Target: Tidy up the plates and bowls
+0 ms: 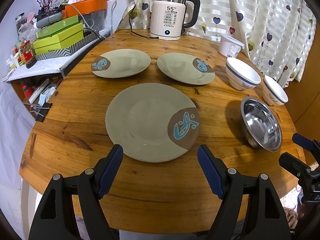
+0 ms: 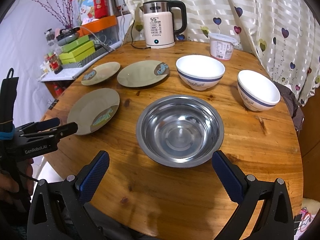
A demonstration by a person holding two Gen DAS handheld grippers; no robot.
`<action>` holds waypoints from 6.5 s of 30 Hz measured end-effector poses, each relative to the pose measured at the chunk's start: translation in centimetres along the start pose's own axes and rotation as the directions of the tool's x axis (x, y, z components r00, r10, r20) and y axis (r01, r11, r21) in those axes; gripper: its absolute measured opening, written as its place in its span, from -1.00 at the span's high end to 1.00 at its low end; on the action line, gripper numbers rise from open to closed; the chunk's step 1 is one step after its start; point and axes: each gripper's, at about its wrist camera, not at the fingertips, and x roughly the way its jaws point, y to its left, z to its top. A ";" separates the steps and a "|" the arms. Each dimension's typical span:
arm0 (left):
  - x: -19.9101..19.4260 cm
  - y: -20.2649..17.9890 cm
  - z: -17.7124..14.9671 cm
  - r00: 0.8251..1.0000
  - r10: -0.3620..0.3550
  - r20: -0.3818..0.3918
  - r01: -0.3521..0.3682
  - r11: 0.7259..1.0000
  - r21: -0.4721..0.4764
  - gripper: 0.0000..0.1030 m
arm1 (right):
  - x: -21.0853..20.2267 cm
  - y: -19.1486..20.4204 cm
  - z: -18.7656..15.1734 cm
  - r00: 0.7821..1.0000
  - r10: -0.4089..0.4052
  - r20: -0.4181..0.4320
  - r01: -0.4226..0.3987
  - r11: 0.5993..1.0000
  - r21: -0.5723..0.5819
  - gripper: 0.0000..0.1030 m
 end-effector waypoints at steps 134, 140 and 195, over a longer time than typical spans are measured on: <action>11.6 15.9 12.4 0.997 -0.066 0.044 0.078 0.923 -0.376 0.20 | 28.7 13.6 24.2 0.929 0.218 -0.300 -0.261 0.959 -0.112 0.51; 9.7 15.8 12.8 0.996 -0.044 0.077 0.069 0.931 -0.360 0.20 | 27.1 13.9 24.4 0.932 0.230 -0.279 -0.270 0.956 -0.114 0.51; 3.2 6.7 3.1 0.999 -0.050 0.022 0.052 0.992 -0.118 0.20 | 14.8 9.4 10.1 0.966 0.157 -0.206 -0.168 0.985 -0.037 0.51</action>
